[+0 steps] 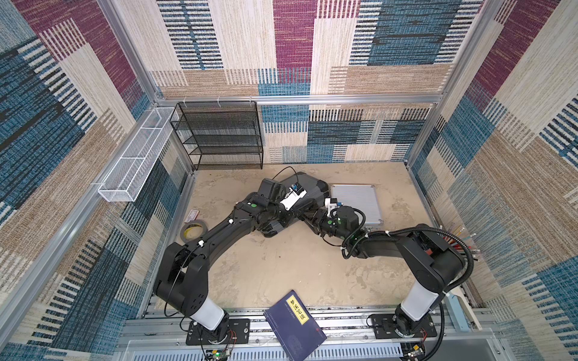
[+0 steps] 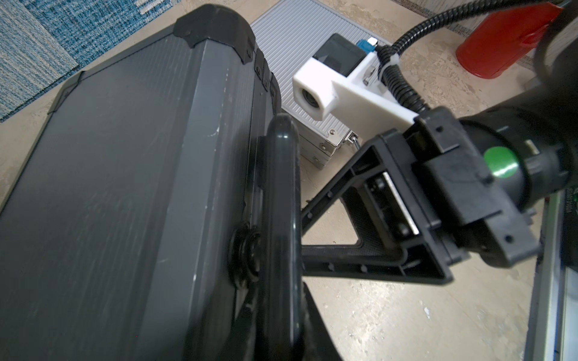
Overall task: Open the poker set cases
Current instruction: Open the fastener on the poker set case.
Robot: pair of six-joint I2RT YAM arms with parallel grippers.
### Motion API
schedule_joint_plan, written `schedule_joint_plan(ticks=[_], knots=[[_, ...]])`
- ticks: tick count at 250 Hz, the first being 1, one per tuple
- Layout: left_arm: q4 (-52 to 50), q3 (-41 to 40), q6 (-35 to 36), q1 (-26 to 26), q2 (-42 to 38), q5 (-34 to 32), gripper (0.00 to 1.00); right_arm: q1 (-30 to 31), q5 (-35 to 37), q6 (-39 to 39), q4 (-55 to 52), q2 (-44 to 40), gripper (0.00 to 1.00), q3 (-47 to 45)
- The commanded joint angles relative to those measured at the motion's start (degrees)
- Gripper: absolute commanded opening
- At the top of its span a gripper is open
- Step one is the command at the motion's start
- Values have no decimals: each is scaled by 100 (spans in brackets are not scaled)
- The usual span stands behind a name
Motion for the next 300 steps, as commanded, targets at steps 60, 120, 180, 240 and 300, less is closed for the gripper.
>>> schedule_joint_plan(ticks=[60, 120, 180, 240, 300], knots=[[797, 12, -225, -32, -14, 583, 0, 15, 61, 143, 171, 50, 36, 58], [789, 9, -220, -23, -19, 594, 0, 16, 132, 174, 113, 26, 28, 59], [781, 0, -204, -24, -28, 580, 0, 15, 201, 183, 59, -8, 25, 46], [790, -35, -193, -28, -39, 574, 0, 17, 274, 193, -18, -25, 24, 50], [794, -43, -194, -48, -28, 578, 0, 16, 512, 81, -318, -284, 22, 11]])
